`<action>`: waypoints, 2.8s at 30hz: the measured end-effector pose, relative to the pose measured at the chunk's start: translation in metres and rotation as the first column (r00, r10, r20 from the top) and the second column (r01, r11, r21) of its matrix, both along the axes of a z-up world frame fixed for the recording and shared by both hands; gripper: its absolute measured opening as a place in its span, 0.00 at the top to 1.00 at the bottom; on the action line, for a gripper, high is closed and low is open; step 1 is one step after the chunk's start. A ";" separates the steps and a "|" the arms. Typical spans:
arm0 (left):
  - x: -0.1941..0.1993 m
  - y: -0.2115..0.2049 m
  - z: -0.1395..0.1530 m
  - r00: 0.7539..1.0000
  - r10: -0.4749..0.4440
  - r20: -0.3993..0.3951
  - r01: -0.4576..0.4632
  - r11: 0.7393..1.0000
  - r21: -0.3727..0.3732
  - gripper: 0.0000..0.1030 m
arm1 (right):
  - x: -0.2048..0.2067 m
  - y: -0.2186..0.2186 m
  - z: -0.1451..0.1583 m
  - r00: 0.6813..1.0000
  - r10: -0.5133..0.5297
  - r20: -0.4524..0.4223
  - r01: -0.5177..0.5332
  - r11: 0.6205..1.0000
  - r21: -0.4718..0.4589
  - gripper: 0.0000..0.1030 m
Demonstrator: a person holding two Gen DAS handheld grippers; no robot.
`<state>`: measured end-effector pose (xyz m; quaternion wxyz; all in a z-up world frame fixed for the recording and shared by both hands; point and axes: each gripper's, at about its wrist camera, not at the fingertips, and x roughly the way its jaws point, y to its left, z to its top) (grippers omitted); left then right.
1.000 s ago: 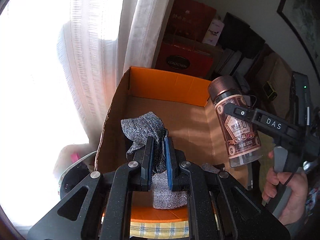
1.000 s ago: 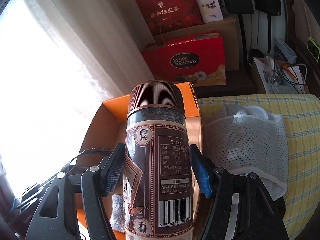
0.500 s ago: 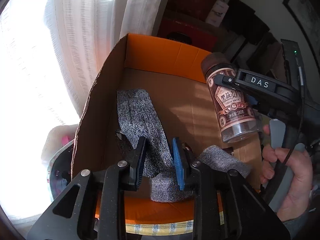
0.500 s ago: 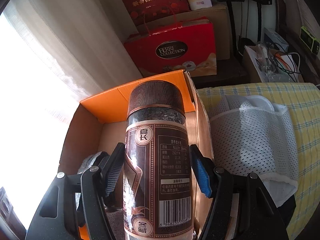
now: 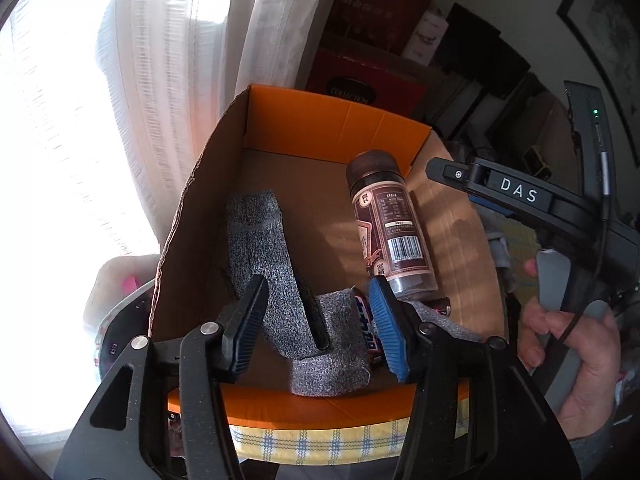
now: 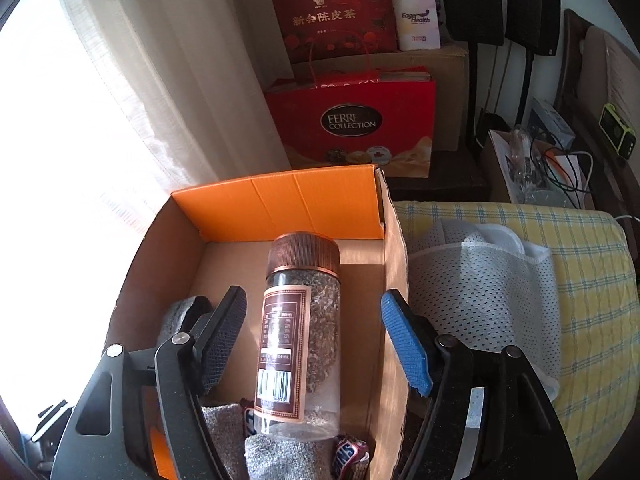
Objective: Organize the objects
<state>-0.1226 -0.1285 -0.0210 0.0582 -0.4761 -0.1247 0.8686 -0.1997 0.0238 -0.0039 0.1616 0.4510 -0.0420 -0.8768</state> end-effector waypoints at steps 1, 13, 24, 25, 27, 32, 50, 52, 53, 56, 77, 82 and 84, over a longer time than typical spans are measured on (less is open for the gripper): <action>0.000 0.001 0.001 1.000 -0.003 -0.005 0.003 1.000 0.001 0.44 | 0.003 0.002 0.003 1.000 0.007 -0.003 -0.007 1.000 -0.002 0.28; 0.013 0.029 0.011 0.999 -0.032 -0.035 0.031 0.999 -0.022 0.39 | 0.053 0.043 0.021 0.998 0.056 -0.033 -0.055 0.997 0.047 0.16; 0.030 0.059 0.028 0.993 -0.045 -0.110 0.037 0.996 -0.075 0.11 | 0.089 0.093 0.029 0.997 0.026 -0.066 -0.019 0.994 0.109 0.12; 0.032 0.062 0.030 0.992 -0.047 -0.119 0.038 0.996 -0.080 0.10 | 0.093 0.099 0.030 0.997 0.021 -0.072 -0.013 0.994 0.108 0.11; 0.036 0.066 0.032 0.990 -0.050 -0.131 0.039 0.995 -0.087 0.06 | 0.100 0.110 0.033 0.996 0.005 -0.085 0.005 0.994 0.113 0.02; 0.039 0.079 0.035 0.986 -0.070 -0.150 0.055 0.993 -0.105 0.01 | 0.114 0.132 0.037 0.993 -0.029 -0.114 0.045 0.989 0.138 0.00; 0.061 0.140 0.034 0.968 -0.186 -0.169 0.167 0.979 -0.119 0.00 | 0.142 0.190 0.028 0.984 -0.112 -0.139 0.135 0.976 0.171 0.00; 0.065 0.146 0.030 0.965 -0.205 -0.161 0.193 0.977 -0.085 0.01 | 0.144 0.199 0.023 0.984 -0.127 -0.127 0.148 0.974 0.169 0.00; 0.068 0.150 0.027 0.964 -0.213 -0.160 0.203 0.976 -0.080 0.01 | 0.146 0.203 0.020 0.984 -0.134 -0.120 0.153 0.974 0.167 0.00; 0.076 0.163 0.018 0.959 -0.236 -0.155 0.226 0.971 -0.076 0.07 | 0.152 0.216 0.010 0.984 -0.152 -0.096 0.165 0.975 0.149 0.00; 0.087 0.203 -0.016 0.945 -0.315 -0.093 0.308 0.948 -0.078 0.35 | 0.162 0.246 -0.033 0.981 -0.192 -0.009 0.192 0.980 0.048 0.03; 0.082 0.206 -0.020 0.945 -0.319 -0.079 0.315 0.948 -0.050 0.52 | 0.159 0.248 -0.039 0.982 -0.191 0.008 0.191 0.981 0.029 0.07; 0.079 0.207 -0.023 0.946 -0.316 -0.068 0.313 0.948 -0.051 0.52 | 0.159 0.248 -0.043 0.981 -0.191 0.019 0.190 0.982 0.020 0.11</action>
